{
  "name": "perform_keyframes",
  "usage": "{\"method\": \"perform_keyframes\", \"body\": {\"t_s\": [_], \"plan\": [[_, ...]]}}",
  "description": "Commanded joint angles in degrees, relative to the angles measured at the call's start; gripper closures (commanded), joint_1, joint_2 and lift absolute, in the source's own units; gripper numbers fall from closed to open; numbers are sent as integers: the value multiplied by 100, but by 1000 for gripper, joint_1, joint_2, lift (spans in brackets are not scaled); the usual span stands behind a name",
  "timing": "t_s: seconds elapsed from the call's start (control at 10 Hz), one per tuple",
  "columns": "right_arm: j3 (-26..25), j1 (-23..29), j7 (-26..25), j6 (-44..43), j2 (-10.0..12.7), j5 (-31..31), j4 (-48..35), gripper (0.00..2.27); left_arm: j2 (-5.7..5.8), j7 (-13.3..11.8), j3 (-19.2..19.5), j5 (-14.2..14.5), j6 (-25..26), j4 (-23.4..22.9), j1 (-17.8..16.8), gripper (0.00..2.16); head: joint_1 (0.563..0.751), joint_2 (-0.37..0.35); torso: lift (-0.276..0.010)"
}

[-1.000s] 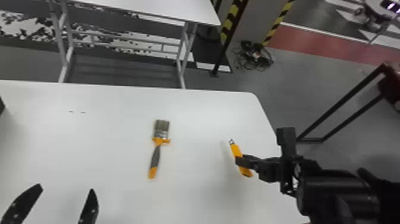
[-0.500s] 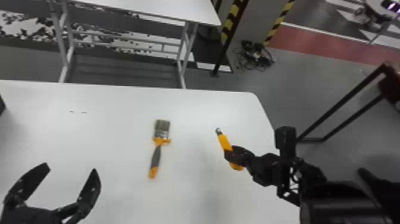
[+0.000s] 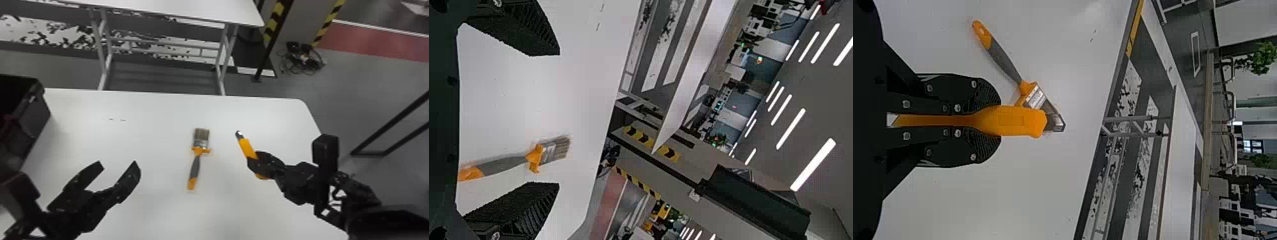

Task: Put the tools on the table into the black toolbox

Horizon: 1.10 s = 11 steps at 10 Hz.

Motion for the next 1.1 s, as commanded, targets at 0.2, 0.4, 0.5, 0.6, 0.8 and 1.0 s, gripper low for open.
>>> {"method": "perform_keyframes", "body": {"t_s": [0.2, 0.4, 0.5, 0.6, 0.8, 1.0], "plan": [[541, 0, 71, -180, -9, 0, -242, 2250, -5, -97, 244, 1105, 1133, 83, -552, 53, 695, -158, -75], [893, 0, 79, -162, 0, 0, -313, 2250, -22, -106, 192, 1299, 1221, 188, -745, 53, 695, -120, -75], [1086, 0, 79, -162, 9, 0, -374, 2250, -66, -97, 104, 1316, 1221, 285, -851, 53, 695, -99, -75], [1271, -9, 79, -145, 44, 9, -401, 2250, -84, -79, -19, 1369, 1221, 408, -965, 53, 695, -83, -75], [1631, -27, 71, -145, 70, 141, -453, 2250, -119, -35, -222, 1457, 1309, 478, -1053, 53, 695, -63, -75], [1780, -44, 44, -110, 79, 229, -444, 2250, -119, -27, -274, 1615, 1449, 452, -1044, 53, 695, -53, -75]]}}
